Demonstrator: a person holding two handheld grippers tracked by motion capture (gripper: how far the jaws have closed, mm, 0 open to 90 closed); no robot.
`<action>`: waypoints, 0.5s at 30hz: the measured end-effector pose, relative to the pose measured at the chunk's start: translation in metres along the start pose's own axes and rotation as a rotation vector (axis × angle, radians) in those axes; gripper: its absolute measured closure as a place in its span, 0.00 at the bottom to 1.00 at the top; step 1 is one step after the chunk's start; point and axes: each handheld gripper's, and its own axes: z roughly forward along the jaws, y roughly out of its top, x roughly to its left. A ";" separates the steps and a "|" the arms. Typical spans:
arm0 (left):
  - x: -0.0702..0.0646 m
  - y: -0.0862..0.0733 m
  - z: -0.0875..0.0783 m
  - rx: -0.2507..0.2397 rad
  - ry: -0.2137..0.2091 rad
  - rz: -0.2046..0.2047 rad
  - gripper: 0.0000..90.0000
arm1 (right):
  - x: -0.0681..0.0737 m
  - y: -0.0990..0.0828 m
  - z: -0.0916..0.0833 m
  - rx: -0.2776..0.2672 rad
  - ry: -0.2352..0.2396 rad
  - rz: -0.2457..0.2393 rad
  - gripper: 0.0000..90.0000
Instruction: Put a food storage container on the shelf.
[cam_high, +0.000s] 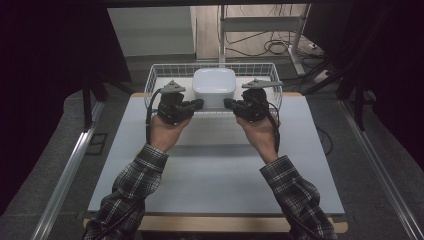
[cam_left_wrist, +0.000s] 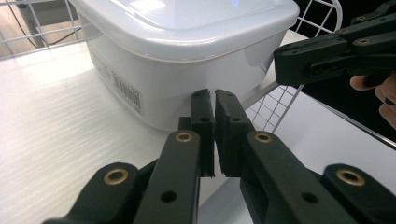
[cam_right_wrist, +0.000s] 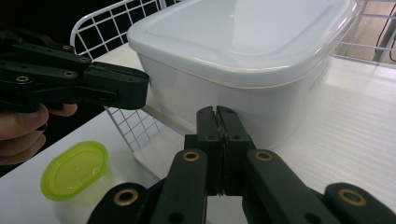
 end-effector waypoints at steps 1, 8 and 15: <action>0.000 0.000 0.000 0.000 0.000 0.000 0.96 | 0.000 0.000 0.000 0.001 0.000 -0.001 0.99; -0.003 -0.001 -0.002 -0.004 -0.006 0.008 0.95 | 0.000 -0.002 -0.001 0.000 0.006 -0.003 0.99; -0.008 -0.008 -0.011 -0.006 -0.029 0.024 0.89 | 0.003 -0.009 -0.007 0.004 0.027 -0.004 0.94</action>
